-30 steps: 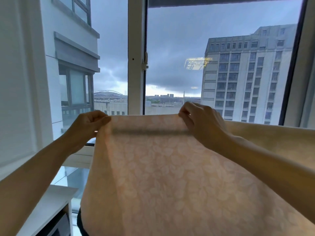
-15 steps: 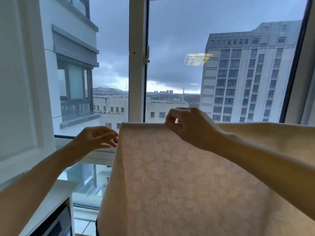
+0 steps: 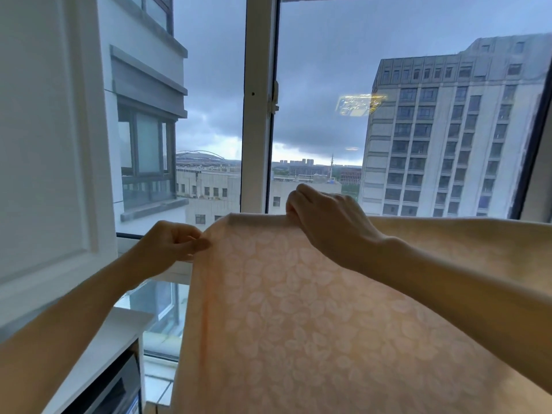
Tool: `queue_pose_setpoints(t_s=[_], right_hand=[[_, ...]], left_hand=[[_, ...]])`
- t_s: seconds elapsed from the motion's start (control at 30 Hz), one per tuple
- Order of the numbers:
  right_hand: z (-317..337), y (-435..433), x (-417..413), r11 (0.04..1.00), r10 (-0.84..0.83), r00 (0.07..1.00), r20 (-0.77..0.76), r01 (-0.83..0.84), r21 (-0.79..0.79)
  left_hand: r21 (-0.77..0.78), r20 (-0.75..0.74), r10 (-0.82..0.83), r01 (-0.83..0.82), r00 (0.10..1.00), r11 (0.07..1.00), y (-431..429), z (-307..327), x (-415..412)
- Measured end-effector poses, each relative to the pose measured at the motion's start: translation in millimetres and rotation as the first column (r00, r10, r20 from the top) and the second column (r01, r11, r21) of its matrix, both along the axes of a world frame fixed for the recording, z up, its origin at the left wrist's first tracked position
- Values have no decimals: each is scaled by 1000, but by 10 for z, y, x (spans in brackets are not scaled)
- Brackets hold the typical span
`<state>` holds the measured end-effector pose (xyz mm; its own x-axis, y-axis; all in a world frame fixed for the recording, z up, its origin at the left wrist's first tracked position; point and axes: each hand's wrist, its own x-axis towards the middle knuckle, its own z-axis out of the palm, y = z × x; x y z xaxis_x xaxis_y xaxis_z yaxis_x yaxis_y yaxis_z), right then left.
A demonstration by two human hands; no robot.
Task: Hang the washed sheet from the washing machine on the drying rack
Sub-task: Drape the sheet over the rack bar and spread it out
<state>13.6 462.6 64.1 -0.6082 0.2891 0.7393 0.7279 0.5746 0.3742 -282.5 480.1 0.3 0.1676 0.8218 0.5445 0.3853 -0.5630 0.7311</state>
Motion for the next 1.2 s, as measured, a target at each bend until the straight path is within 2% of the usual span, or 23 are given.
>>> queue_pose_setpoints(t_s=[0.17, 0.23, 0.4, 0.53, 0.7, 0.83, 1.03, 1.13, 1.2], right_hand=[[168, 25, -39, 996, -62, 996, -61, 58, -63], [221, 62, -55, 995, -88, 994, -62, 84, -60], [154, 167, -80, 991, -129, 991, -39, 128, -30], [-11, 179, -10, 985, -61, 998, -13, 59, -162], [-166, 146, 16, 998, 28, 999, -36, -30, -61], [-281, 142, -38, 999, 25, 1000, 19, -24, -21], [-493, 121, -161, 996, 63, 995, 76, -67, 58], [-545, 81, -238, 996, 82, 994, 74, -85, 36], [-575, 35, -293, 995, 100, 992, 82, -102, 19]], left_hand=[[-17, 211, 85, -84, 974, 996, 15, 203, 12], [-1, 252, 132, -136, 959, 991, 80, 243, 71], [53, 196, 313, -329, 929, 943, 291, 148, 320], [41, 134, 282, -290, 950, 956, 285, -133, 508], [64, 197, 278, -295, 940, 953, 215, -354, 547], [42, 83, 280, -284, 956, 958, 143, -423, 517], [-78, 20, 316, -314, 948, 946, -6, -774, 387], [-75, -181, 456, -474, 872, 877, -143, -960, 267], [-54, -231, 506, -530, 831, 846, -314, -1041, 234]])
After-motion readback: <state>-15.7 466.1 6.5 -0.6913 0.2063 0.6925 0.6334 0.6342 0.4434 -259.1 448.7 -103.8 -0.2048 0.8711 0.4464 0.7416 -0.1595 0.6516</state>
